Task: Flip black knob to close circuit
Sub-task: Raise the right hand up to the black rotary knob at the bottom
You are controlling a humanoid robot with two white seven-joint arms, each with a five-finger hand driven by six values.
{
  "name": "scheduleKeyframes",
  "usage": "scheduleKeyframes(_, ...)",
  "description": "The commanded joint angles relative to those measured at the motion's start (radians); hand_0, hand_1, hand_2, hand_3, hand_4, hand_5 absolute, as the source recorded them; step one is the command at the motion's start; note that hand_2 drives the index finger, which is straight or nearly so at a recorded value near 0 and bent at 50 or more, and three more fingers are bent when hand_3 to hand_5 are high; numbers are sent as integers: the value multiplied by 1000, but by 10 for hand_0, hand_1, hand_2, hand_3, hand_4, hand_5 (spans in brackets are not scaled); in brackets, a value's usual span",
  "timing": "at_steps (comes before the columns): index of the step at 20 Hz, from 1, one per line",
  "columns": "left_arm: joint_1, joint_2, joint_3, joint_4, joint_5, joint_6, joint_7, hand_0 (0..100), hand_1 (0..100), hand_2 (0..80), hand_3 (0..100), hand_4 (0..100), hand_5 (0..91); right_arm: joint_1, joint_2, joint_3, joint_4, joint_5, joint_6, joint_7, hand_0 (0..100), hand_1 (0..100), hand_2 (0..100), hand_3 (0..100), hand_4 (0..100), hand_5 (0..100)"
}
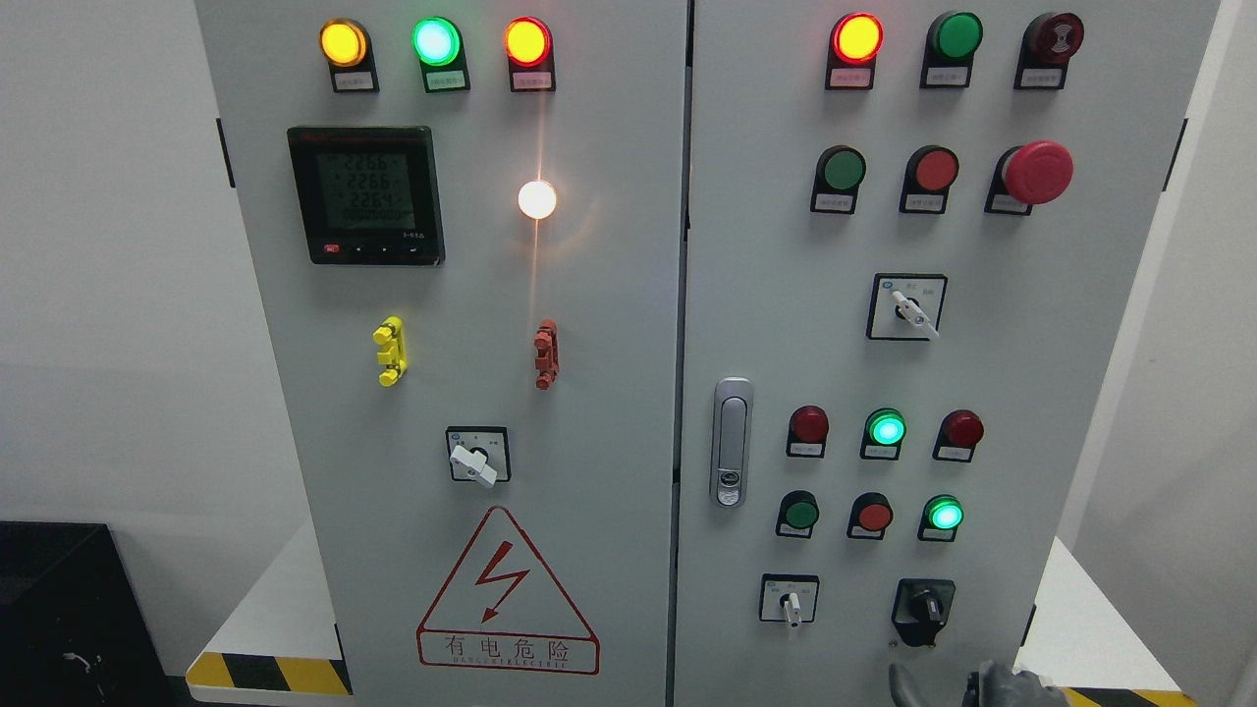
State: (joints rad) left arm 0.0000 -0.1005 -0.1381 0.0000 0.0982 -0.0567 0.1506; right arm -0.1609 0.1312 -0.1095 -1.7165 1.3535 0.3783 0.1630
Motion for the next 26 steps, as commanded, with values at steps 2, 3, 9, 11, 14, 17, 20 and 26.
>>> scheduleKeyframes(2,23,-1,0,-29,0,0,0,120,556,0,0,0,0,-19,2,-26,2,41,-2,0,0,18,925,1000,948,925)
scheduleKeyframes(3,23,1,0,-29,0,0,0,120,556,0,0,0,0,-25,2,-27,3,44,-2,1,0,18,924,1000,948,925)
scheduleKeyframes(9,23,-1,0,-29,0,0,0,120,556,0,0,0,0,-37,2,-30,3,44,-1,4,0,21,925,1000,948,925)
scheduleKeyframes(11,23,1,0,-29,0,0,0,120,556,0,0,0,0,-40,2,-30,6,44,1,4,0,22,925,1000,948,925)
scheduleKeyframes(14,23,1,0,-29,0,0,0,120,556,0,0,0,0,-46,2,-30,17,44,1,4,0,22,925,1000,948,925)
scheduleKeyframes(17,23,-1,0,-29,0,0,0,120,556,0,0,0,0,-49,2,-30,23,44,-1,4,0,28,925,1000,948,925)
scheduleKeyframes(20,23,-1,0,-29,0,0,0,120,556,0,0,0,0,-62,2,-30,26,44,-1,4,0,31,926,1000,948,925)
scheduleKeyframes(26,23,-1,0,-29,0,0,0,120,556,0,0,0,0,-81,4,-36,46,42,-1,4,0,34,925,1000,948,925)
